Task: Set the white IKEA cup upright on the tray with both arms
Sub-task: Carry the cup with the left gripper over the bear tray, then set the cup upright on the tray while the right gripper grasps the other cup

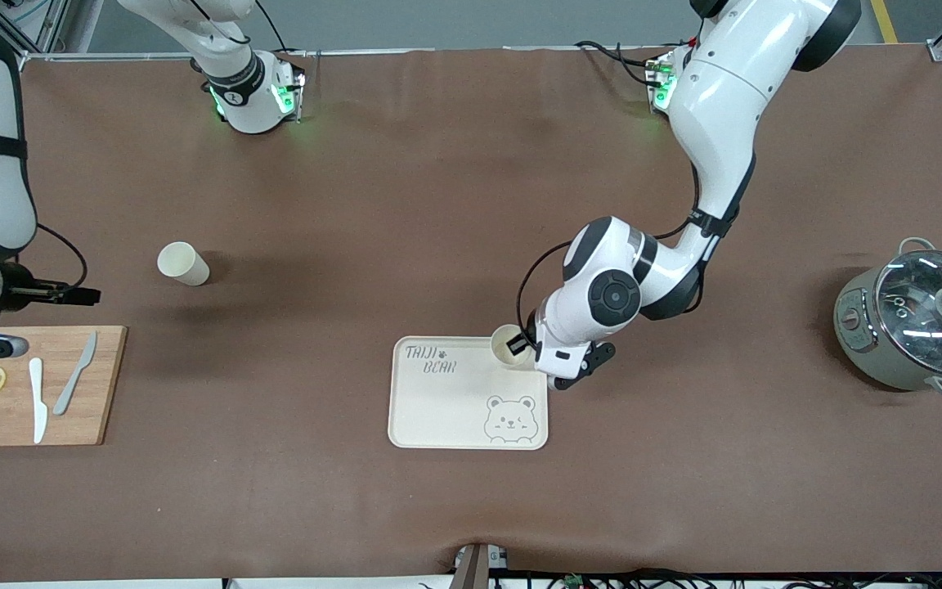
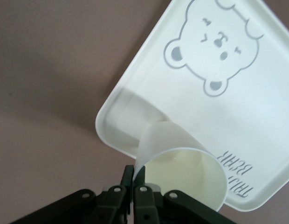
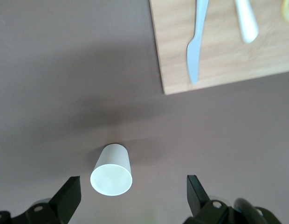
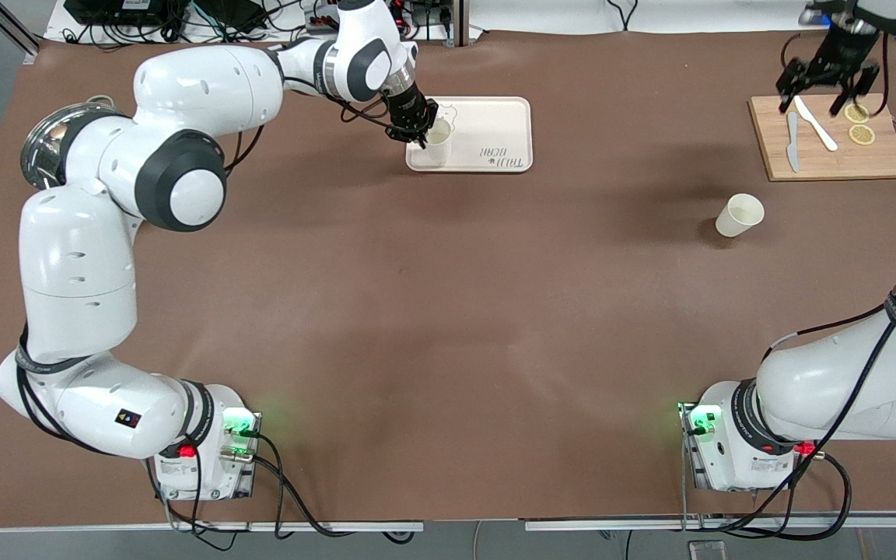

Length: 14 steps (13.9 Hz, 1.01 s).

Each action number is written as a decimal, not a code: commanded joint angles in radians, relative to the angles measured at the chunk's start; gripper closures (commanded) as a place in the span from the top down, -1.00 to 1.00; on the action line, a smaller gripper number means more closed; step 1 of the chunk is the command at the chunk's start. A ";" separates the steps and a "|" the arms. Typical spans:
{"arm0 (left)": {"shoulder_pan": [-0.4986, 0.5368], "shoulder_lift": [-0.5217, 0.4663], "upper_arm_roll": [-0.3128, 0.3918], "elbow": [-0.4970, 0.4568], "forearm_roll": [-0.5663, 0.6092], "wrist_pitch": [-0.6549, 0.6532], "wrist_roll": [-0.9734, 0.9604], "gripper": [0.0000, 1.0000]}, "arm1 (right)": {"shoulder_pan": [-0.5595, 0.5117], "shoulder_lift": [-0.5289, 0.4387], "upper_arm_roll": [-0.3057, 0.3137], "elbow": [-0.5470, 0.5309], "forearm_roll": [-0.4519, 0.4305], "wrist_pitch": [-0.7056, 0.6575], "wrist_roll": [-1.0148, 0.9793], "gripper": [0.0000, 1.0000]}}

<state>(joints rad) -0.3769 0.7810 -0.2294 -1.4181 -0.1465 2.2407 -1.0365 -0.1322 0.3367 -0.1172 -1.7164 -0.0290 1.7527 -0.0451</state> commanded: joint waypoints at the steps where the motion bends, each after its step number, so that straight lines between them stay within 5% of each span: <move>1: -0.008 0.037 0.013 0.033 -0.013 0.040 0.003 -1.00 | -0.038 -0.085 0.010 -0.182 0.056 0.086 -0.002 1.00; 4: 0.003 0.046 0.015 0.042 -0.010 0.050 0.009 -1.00 | -0.027 -0.177 0.010 -0.395 0.067 0.252 0.004 1.00; 5: 0.004 0.050 0.015 0.042 -0.008 0.050 0.009 -0.81 | -0.033 -0.177 0.010 -0.444 0.067 0.317 0.002 1.00; 6: 0.004 0.052 0.027 0.042 -0.008 0.051 0.010 -0.29 | -0.035 -0.179 0.010 -0.494 0.067 0.390 0.002 1.00; 7: 0.003 0.049 0.050 0.042 -0.010 0.051 0.009 0.99 | -0.033 -0.179 0.010 -0.529 0.067 0.428 0.004 1.00; 10: 0.006 0.029 0.053 0.054 -0.010 0.045 0.001 1.00 | -0.033 -0.179 0.011 -0.560 0.070 0.438 0.008 1.00; 14: 0.047 -0.031 0.050 0.059 -0.010 0.016 0.003 1.00 | -0.029 -0.171 0.011 -0.583 0.098 0.452 0.008 0.50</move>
<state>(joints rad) -0.3515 0.7918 -0.1823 -1.3531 -0.1465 2.2847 -1.0360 -0.1581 0.1945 -0.1130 -2.2658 0.0453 2.1881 -0.0447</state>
